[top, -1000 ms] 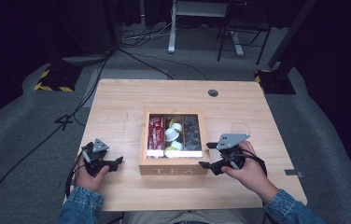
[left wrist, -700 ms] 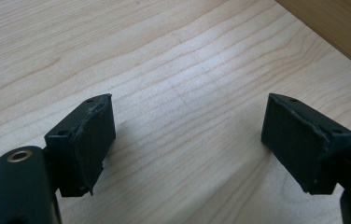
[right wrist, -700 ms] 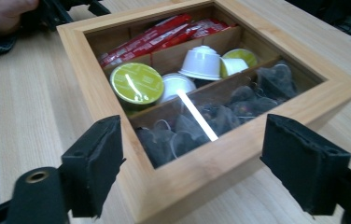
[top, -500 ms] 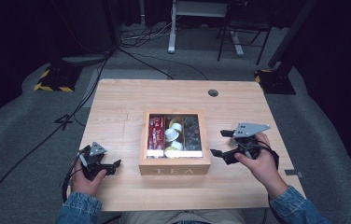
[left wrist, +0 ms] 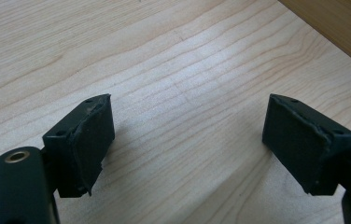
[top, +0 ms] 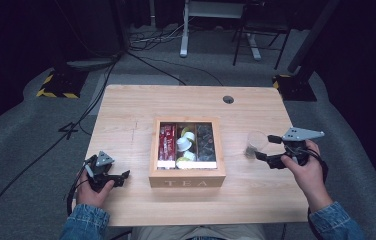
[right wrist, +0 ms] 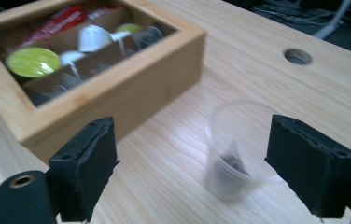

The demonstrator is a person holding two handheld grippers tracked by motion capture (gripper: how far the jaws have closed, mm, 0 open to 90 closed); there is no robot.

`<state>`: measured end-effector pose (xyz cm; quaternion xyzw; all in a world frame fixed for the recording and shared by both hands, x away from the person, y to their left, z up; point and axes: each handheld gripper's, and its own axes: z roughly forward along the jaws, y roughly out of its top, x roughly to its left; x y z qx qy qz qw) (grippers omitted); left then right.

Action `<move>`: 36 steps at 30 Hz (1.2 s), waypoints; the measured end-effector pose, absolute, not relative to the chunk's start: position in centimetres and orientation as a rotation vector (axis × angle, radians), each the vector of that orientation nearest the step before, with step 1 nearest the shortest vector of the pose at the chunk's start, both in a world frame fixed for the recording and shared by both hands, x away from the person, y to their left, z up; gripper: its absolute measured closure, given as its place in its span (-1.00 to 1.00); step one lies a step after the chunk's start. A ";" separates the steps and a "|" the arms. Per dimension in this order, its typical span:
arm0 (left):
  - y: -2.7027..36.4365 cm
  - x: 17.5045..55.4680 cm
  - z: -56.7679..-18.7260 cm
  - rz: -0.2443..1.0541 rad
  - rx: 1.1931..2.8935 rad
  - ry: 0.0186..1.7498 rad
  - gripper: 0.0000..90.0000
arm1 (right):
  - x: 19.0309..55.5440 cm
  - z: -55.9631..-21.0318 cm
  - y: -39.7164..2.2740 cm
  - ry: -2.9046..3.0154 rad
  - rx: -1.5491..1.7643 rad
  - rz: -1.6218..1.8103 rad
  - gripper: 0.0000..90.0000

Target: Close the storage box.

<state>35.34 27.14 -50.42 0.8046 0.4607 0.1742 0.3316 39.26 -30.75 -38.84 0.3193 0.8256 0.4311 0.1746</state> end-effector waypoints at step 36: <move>27.1 35.7 -50.4 0.457 2.102 1.208 -0.63 | 40.6 -49.2 -39.0 2.251 1.271 0.992 -0.59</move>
